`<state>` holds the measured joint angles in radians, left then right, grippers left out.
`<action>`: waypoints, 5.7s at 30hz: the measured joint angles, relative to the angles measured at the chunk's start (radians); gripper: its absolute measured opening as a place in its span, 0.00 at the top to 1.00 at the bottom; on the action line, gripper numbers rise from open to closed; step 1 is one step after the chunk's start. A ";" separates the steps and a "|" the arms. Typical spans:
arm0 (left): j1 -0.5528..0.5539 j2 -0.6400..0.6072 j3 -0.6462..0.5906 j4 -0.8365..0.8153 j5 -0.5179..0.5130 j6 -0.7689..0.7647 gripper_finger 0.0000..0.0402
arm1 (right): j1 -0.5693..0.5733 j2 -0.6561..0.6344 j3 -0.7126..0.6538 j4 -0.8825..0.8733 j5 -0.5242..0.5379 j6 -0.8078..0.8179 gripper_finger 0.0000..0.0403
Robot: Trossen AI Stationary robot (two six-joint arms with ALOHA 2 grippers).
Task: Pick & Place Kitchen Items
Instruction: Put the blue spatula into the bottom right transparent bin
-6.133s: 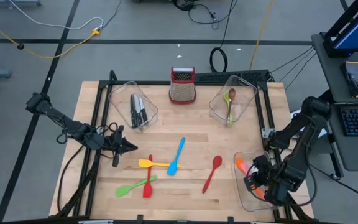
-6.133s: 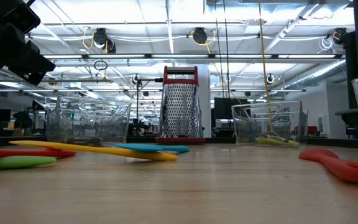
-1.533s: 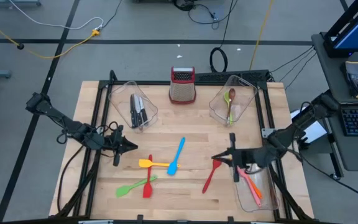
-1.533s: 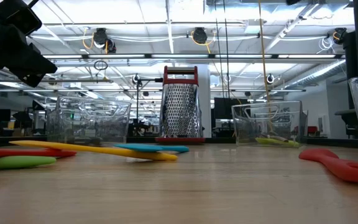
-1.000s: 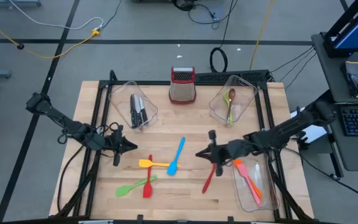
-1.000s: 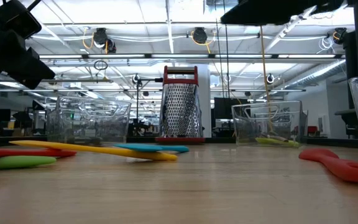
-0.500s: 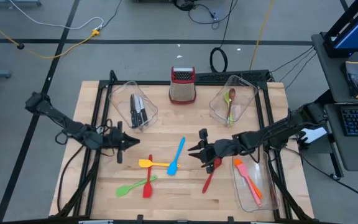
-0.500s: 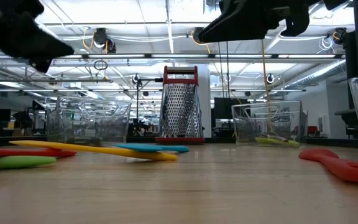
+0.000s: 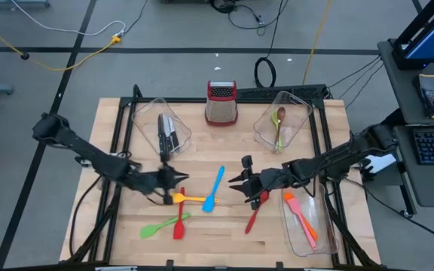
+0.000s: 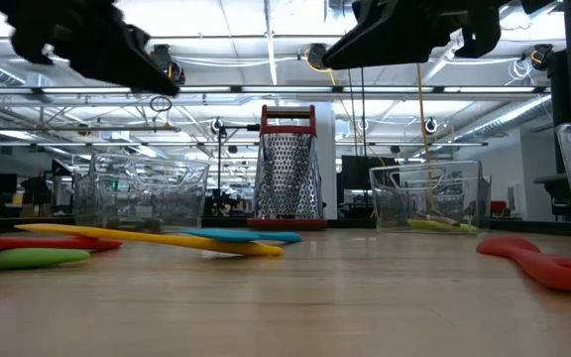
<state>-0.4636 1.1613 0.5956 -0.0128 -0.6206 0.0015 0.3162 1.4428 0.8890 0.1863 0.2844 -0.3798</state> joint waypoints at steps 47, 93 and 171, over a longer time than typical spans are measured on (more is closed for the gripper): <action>0.233 0.528 0.472 0.035 0.231 0.222 0.94 | 0.151 -0.469 -0.269 -0.033 0.001 0.262 0.81; 0.298 0.528 0.470 -0.053 0.516 0.534 0.87 | 0.151 -0.469 -0.269 -0.033 0.001 0.264 0.81; 0.304 0.848 0.615 -0.302 0.481 1.693 0.62 | 0.134 -0.469 -0.298 -0.011 0.005 0.346 0.81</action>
<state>-0.1595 2.0089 1.2108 -0.3150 -0.1392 1.6950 0.4501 0.9743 0.5910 0.1755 0.2897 -0.0342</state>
